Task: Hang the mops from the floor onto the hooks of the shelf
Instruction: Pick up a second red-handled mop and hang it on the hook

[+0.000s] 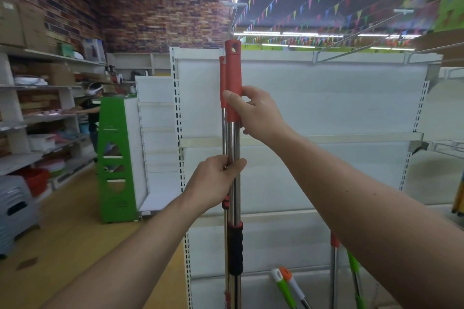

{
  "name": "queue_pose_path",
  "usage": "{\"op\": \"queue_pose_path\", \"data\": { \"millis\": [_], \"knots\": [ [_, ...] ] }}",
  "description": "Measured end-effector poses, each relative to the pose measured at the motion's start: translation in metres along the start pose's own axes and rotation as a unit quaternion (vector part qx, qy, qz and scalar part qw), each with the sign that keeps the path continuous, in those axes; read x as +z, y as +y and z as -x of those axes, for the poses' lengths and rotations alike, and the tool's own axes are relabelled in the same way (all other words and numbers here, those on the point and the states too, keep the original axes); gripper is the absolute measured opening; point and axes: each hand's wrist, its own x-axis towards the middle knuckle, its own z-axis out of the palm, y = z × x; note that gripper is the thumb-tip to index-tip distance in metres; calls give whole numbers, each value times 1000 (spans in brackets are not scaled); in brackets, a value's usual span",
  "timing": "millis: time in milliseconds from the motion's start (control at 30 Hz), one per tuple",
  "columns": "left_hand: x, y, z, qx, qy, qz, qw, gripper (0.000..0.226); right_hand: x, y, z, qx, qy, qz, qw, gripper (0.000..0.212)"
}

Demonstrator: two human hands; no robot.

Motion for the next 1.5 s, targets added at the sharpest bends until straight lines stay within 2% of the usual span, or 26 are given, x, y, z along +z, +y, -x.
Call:
{"op": "queue_pose_path", "data": {
  "millis": [333, 767, 1500],
  "knots": [
    [-8, 5, 9, 9, 15, -27, 999, 55, 6, -4, 7, -14, 25, -12, 1000, 30],
    [-12, 11, 17, 23, 15, 0, 1000, 54, 4, -14, 15, -30, 51, -11, 998, 31],
    [-7, 15, 34, 36, 14, 11, 999, 47, -1, -15, 29, -47, 41, 2, 998, 40]
  ]
}}
